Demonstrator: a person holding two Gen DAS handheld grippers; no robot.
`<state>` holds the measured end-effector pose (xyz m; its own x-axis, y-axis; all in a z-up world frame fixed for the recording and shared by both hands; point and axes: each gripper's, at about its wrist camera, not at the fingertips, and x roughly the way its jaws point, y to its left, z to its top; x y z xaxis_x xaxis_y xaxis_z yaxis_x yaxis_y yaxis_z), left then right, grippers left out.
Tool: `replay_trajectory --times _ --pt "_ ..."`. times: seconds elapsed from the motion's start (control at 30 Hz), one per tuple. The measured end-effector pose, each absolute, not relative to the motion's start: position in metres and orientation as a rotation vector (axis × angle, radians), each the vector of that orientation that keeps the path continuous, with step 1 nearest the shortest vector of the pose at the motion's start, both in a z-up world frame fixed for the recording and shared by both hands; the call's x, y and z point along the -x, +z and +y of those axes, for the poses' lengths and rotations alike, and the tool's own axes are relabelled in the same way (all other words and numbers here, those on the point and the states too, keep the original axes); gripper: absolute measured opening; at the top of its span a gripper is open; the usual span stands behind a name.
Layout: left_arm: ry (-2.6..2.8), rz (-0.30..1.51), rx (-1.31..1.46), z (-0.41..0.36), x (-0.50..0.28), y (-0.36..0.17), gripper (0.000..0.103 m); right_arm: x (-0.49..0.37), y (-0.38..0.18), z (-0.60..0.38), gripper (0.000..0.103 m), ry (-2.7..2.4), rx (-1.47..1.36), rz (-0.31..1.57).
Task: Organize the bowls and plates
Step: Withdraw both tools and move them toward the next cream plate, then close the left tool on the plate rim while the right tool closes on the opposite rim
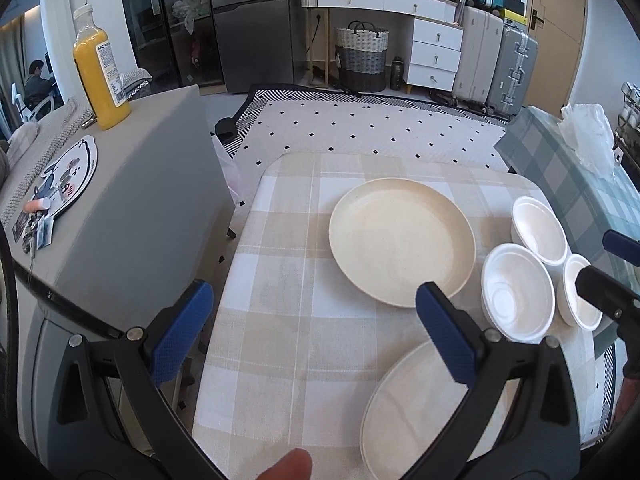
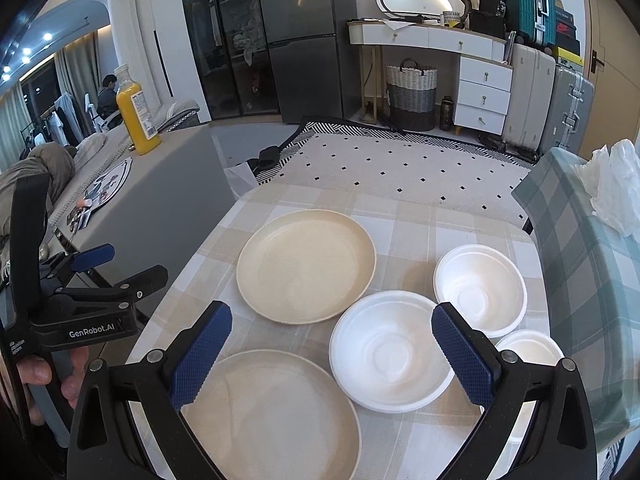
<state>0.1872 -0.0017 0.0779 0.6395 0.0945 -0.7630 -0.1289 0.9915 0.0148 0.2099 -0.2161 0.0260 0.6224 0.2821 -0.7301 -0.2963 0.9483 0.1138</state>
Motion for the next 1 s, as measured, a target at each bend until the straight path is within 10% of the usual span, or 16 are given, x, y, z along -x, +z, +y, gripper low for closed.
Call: replay_trajectory --times 1.0 --pt "0.144 1.034 0.044 0.01 -0.32 -0.013 0.101 -0.345 -0.041 -0.217 0.102 0.268 -0.039 1.036"
